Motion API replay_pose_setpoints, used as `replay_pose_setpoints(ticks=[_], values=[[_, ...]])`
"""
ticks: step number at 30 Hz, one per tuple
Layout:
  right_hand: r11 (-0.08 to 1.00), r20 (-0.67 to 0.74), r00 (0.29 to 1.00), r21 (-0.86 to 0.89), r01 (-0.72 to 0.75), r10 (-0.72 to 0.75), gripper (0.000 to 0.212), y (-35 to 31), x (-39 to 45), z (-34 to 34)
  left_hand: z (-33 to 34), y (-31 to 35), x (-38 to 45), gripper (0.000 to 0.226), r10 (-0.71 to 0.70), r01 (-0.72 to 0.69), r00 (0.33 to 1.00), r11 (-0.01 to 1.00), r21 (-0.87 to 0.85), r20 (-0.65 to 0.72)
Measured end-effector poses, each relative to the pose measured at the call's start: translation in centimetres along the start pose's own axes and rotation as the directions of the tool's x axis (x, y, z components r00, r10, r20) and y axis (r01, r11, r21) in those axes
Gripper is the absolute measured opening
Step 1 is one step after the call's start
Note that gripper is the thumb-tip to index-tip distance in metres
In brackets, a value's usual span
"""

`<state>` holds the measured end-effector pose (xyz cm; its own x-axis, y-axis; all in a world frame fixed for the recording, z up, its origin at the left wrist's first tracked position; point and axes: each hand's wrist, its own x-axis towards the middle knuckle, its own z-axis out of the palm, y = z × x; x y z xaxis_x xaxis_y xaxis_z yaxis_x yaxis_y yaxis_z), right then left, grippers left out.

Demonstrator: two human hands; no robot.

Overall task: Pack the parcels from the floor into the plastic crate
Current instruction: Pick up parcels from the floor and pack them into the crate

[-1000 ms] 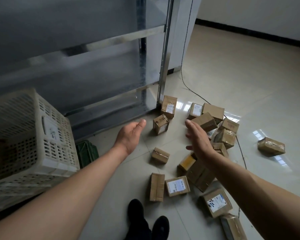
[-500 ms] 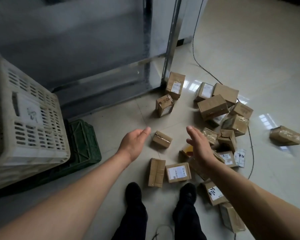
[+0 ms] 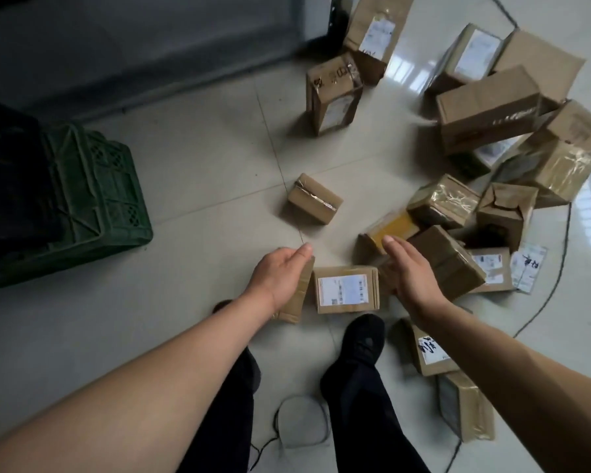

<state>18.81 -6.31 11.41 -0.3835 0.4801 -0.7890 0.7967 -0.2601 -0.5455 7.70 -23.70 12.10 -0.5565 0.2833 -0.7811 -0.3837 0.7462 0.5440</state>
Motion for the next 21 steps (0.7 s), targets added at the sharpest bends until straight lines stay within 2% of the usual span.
replay_pose_setpoints(ticks=[1,4,7,9,10,13,15,17,19,21], values=[[1.000,-0.002,1.000,-0.002,-0.021,0.021,0.056,1.8,1.6,0.0,1.5,-1.2,1.3,0.044,-0.021,0.021,1.000,1.000,0.006,0.020],[0.997,0.000,0.997,-0.008,-0.082,0.082,0.061,7.2,6.2,0.3,5.6,-5.1,5.3,0.044,-0.093,0.091,0.992,0.996,0.020,0.084],[0.991,-0.008,0.993,-0.055,-0.122,0.121,0.052,11.5,9.7,0.8,9.3,-8.9,8.7,0.044,-0.165,0.160,0.972,0.986,0.042,0.164],[0.987,-0.023,0.990,-0.082,-0.140,0.139,0.055,13.9,11.6,1.2,11.3,-10.9,10.5,0.055,-0.209,0.204,0.956,0.978,0.047,0.206],[0.985,-0.034,0.989,-0.083,-0.149,0.146,0.058,14.9,12.5,1.5,12.1,-11.6,11.1,0.061,-0.234,0.229,0.951,0.972,0.050,0.204],[0.980,-0.040,0.981,-0.054,-0.190,0.188,0.066,17.3,14.5,2.2,14.5,-12.8,12.6,0.052,-0.273,0.275,0.950,0.961,0.012,0.151],[0.971,-0.063,0.970,-0.031,-0.236,0.234,0.089,18.2,15.4,2.6,15.8,-12.6,13.2,0.060,-0.278,0.281,0.947,0.960,0.000,0.161],[0.964,-0.082,0.961,-0.009,-0.267,0.265,0.104,18.8,16.2,2.8,16.7,-12.2,13.8,0.075,-0.291,0.291,0.950,0.957,0.019,0.116],[0.960,-0.091,0.956,-0.004,-0.281,0.279,0.108,19.0,16.7,2.9,17.2,-12.1,14.5,0.083,-0.319,0.316,0.946,0.947,0.052,0.062],[0.957,-0.084,0.953,0.007,-0.290,0.290,0.108,19.0,16.9,3.0,17.5,-12.2,15.0,0.075,-0.355,0.351,0.935,0.931,0.096,0.022]])
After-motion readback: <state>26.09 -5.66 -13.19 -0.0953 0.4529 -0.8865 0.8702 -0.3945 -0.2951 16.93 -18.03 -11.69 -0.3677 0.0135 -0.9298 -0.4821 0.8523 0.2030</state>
